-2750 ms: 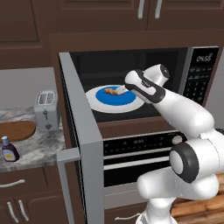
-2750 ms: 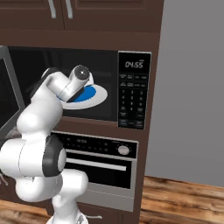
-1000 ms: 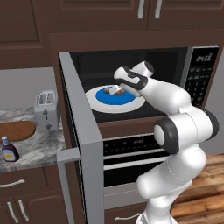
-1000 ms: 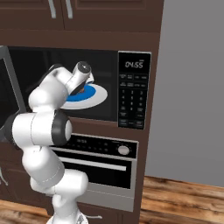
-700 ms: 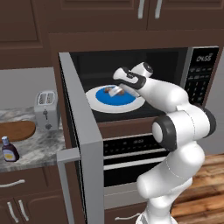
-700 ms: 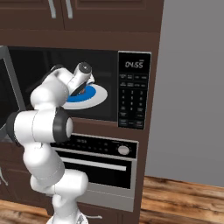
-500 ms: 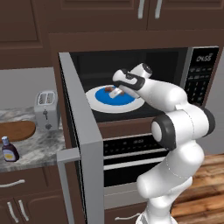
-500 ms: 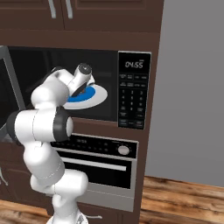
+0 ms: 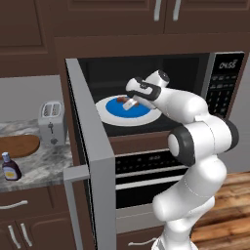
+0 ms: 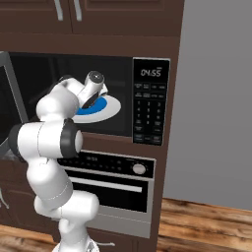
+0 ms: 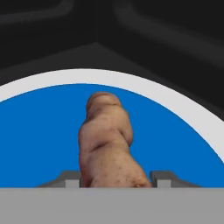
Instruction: Retrieve the reheated potato from the microwave, then place the potato, cheese, and condiment on the cutting board.
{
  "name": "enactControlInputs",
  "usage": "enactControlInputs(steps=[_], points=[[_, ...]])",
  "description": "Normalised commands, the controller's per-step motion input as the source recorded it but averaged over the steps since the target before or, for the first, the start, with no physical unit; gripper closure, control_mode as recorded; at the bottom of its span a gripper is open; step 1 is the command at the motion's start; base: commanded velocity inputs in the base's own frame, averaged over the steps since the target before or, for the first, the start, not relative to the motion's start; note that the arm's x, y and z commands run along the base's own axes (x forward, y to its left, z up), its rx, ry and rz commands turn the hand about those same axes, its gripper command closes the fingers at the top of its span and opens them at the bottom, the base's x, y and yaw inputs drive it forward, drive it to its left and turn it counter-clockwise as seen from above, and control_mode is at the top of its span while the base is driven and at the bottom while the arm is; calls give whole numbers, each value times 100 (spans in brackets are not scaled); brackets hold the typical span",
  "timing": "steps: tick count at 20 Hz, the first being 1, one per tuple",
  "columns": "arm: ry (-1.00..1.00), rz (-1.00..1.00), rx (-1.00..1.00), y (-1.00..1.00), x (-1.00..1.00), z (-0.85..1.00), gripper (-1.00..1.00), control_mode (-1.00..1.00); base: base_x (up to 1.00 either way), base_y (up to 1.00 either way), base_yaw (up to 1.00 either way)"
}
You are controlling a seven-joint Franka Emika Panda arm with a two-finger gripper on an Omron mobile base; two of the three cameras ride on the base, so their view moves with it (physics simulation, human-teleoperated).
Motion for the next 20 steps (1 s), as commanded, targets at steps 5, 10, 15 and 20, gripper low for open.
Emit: enactControlInputs(steps=[5,10,15,20], points=[[0,0,0,0,0,-4,100,-100,0,0,0],[-1,0,0,0,-10,0,100,-100,0,0,0],[-4,0,0,0,-20,0,100,-100,0,0,0],[0,0,0,-1,-24,7,100,-100,0,0,0]])
